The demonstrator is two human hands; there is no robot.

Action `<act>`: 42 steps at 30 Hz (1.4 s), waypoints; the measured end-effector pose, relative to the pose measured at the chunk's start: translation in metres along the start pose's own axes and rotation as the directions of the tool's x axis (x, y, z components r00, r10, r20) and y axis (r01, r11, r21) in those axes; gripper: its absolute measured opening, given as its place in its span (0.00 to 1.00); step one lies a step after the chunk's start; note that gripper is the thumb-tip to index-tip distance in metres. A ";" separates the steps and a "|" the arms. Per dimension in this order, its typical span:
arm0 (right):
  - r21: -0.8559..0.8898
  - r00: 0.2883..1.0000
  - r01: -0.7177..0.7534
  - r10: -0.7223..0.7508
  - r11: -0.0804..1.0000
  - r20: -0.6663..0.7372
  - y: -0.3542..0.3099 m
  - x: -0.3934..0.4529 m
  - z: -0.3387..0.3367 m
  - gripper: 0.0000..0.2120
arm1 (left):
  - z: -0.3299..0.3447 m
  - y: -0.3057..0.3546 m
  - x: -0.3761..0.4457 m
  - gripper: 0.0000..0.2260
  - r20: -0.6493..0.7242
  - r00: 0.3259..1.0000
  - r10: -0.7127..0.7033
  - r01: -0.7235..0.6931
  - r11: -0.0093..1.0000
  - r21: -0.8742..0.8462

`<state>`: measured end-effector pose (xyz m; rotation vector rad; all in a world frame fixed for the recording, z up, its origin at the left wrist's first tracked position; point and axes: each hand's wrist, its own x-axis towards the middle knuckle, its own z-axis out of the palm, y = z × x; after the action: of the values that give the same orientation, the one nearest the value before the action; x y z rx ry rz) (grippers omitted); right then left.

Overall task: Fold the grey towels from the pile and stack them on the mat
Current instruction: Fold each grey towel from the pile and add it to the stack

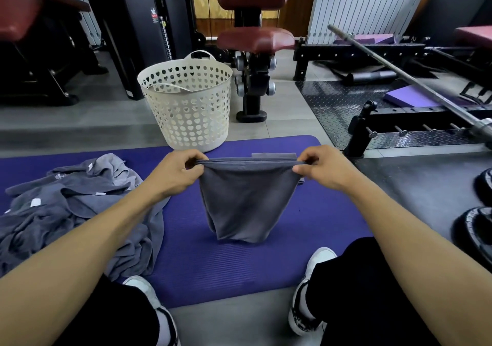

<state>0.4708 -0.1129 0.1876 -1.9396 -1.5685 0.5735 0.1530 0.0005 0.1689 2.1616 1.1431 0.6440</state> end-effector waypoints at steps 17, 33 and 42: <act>0.387 0.992 -0.114 0.080 0.915 0.103 -0.018 -0.003 0.012 0.07 | 0.005 0.003 -0.013 0.05 -0.084 0.957 -0.277 0.212 0.869 -0.447; -0.344 0.967 0.035 0.055 0.938 0.250 -0.022 0.059 0.037 0.09 | 0.005 -0.026 0.040 0.04 0.090 0.960 -0.265 0.210 0.895 0.394; -0.092 0.991 0.010 -0.022 0.996 -0.133 -0.040 0.174 0.048 0.09 | -0.025 -0.043 0.141 0.03 -0.311 0.927 -0.211 0.260 0.957 0.126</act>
<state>0.4483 0.0708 0.1834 -1.9868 -1.5479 0.3625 0.1854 0.1466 0.1756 2.0600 1.6411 0.8045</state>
